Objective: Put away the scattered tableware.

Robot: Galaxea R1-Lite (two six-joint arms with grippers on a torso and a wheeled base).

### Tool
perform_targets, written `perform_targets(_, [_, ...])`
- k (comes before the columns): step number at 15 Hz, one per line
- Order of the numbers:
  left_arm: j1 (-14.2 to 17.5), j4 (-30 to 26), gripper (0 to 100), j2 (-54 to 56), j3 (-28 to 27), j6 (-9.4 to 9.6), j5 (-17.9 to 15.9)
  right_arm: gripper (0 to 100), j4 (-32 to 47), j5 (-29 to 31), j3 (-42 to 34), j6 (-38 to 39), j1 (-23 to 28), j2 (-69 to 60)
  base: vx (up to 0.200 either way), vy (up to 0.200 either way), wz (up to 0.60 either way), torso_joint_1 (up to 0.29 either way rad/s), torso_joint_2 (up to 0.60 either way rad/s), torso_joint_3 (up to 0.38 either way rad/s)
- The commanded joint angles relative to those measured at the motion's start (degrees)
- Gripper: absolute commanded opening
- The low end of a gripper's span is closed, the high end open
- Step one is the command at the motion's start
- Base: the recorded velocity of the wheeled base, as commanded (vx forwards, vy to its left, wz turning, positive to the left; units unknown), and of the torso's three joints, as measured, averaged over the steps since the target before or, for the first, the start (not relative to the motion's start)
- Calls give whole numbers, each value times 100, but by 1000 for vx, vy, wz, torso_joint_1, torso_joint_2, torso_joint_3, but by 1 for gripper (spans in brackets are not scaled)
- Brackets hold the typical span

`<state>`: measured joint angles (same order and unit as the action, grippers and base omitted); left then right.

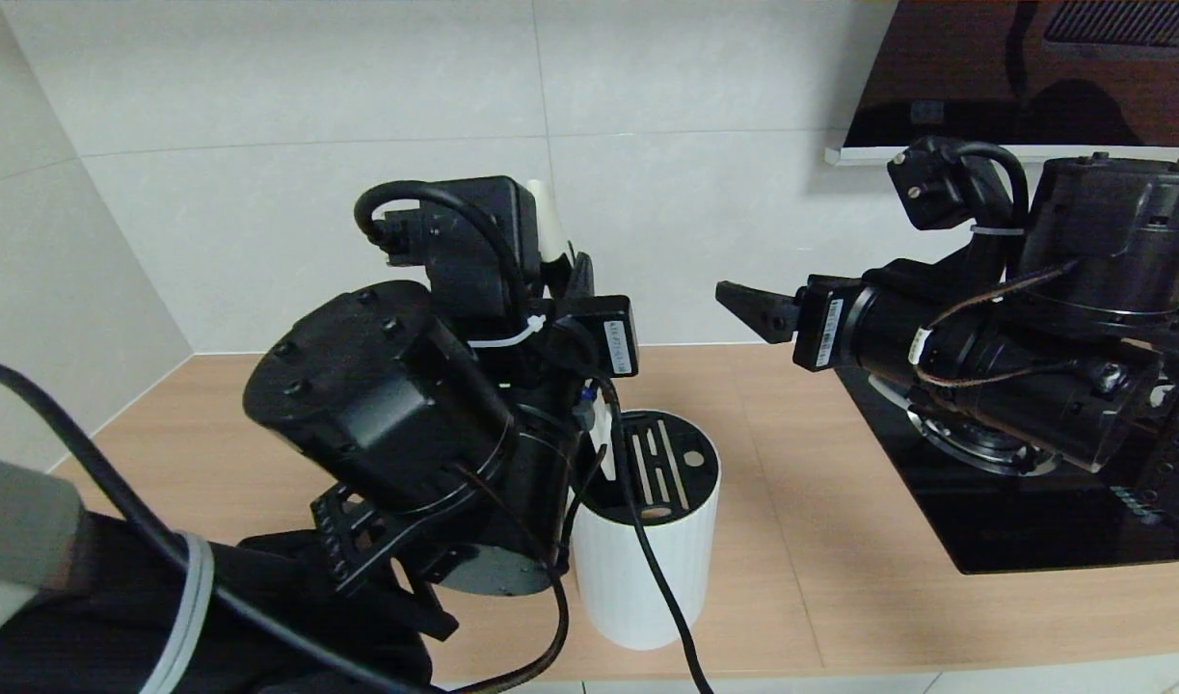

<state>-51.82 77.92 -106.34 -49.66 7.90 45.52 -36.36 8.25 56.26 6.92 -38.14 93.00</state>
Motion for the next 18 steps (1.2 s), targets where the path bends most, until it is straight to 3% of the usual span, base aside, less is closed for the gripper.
perform_targets(1, [-3,4,0,-98,9,1,1,100,7,1,-10,2,0,25,0,0,0,0,0,0])
perform_targets(8, [-3,30,0,-388,9,-60,10,100,-2,1,-19,2,0,43,0,0,0,0,0,0])
perform_targets(18, [-3,30,0,-1056,203,-474,18,100,-2,1,-27,-7,0,95,0,0,0,0,0,0])
